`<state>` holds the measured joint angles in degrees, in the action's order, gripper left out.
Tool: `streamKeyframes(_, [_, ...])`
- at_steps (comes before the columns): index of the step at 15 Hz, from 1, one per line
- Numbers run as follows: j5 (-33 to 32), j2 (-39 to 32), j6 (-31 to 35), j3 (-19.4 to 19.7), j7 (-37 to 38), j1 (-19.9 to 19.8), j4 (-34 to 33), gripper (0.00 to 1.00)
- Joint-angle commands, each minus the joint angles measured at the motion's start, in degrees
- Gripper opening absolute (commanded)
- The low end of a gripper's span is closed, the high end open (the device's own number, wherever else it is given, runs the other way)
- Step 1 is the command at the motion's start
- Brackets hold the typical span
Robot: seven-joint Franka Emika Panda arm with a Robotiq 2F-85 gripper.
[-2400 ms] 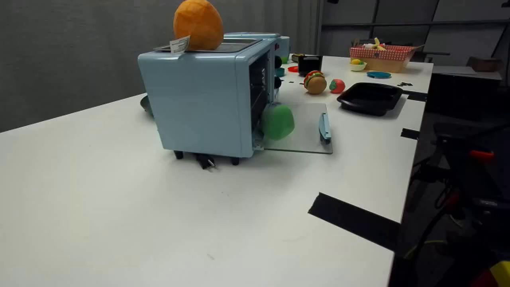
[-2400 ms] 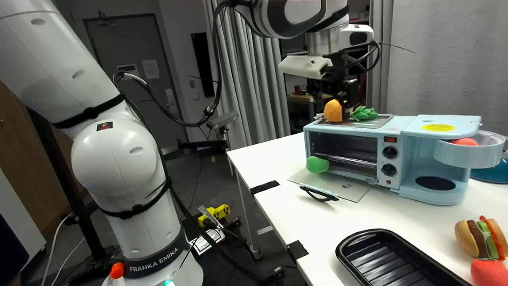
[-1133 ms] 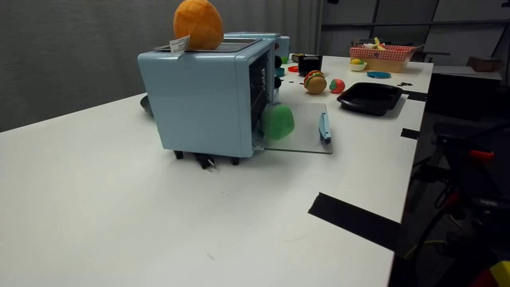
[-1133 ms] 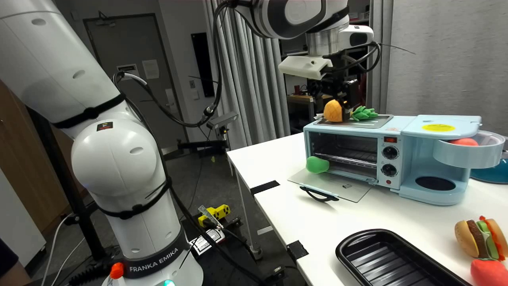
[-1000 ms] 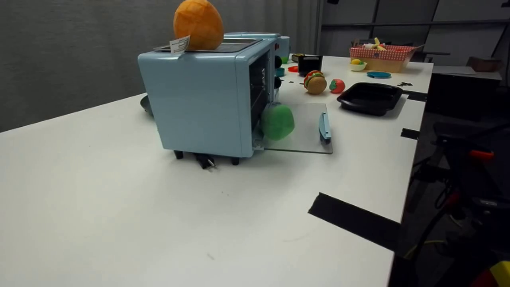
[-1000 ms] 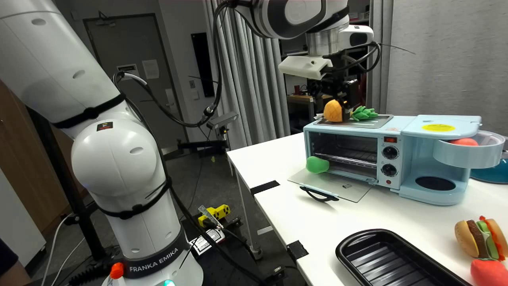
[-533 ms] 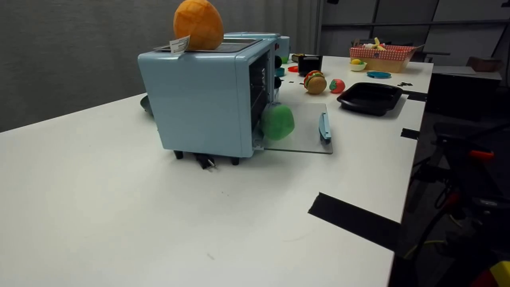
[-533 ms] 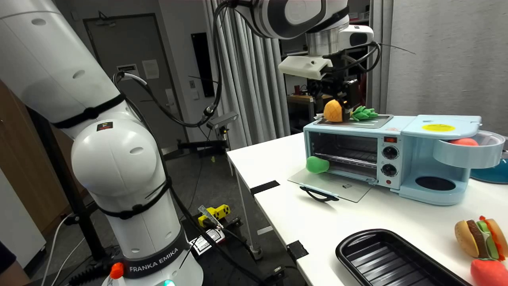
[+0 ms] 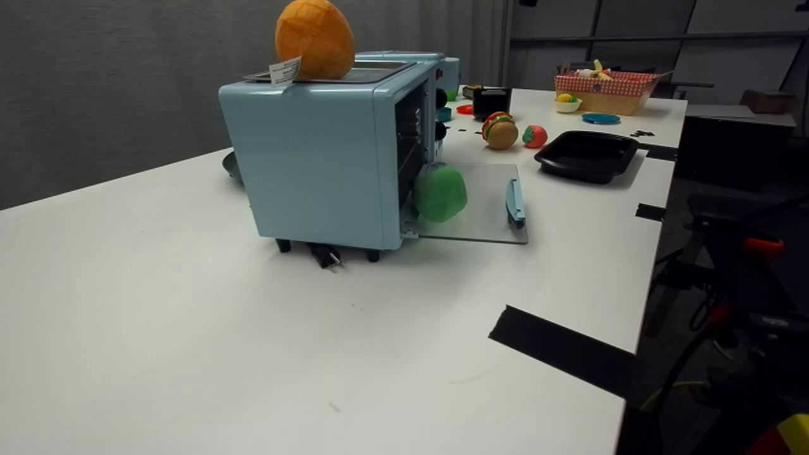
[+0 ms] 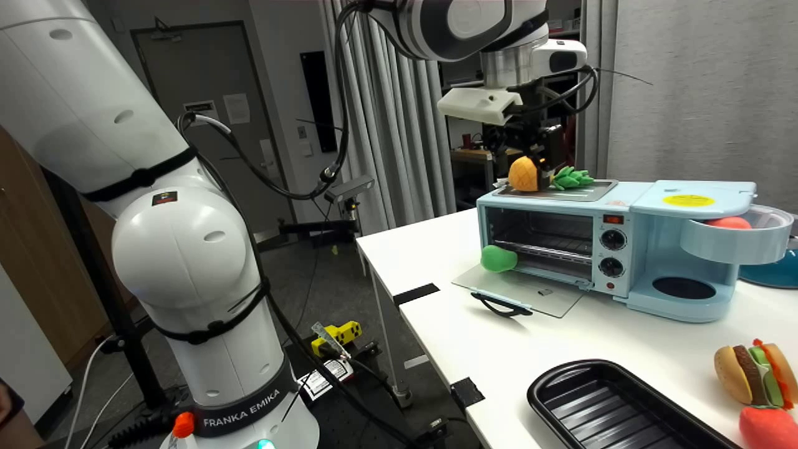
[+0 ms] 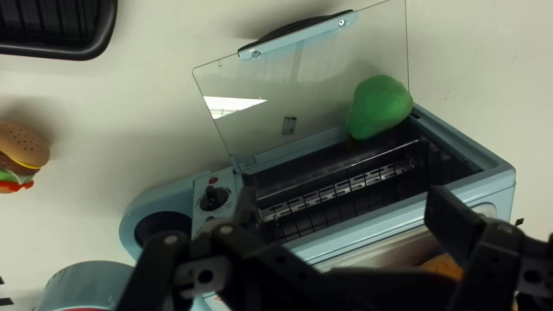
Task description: Put the pear plushie in the oven then close the oven door
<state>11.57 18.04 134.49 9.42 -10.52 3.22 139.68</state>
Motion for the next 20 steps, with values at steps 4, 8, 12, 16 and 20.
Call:
streamKeyframes(4, [0.49,-0.07,-0.16,-1.18,-0.35,-1.24,-0.08,1.0])
streamKeyframes(8, [2.97,-9.73,5.67,-1.05,-3.17,-0.26,-3.48,1.0])
streamKeyframes(12, [3.78,-16.46,6.68,-2.74,-2.55,-1.12,-4.92,1.0])
streamKeyframes(16, [3.09,-20.46,5.2,-4.69,-1.87,-1.8,-5.66,1.0])
streamKeyframes(20, [3.68,-23.23,4.7,-6.6,-2.26,-2.21,-6.01,1.0])
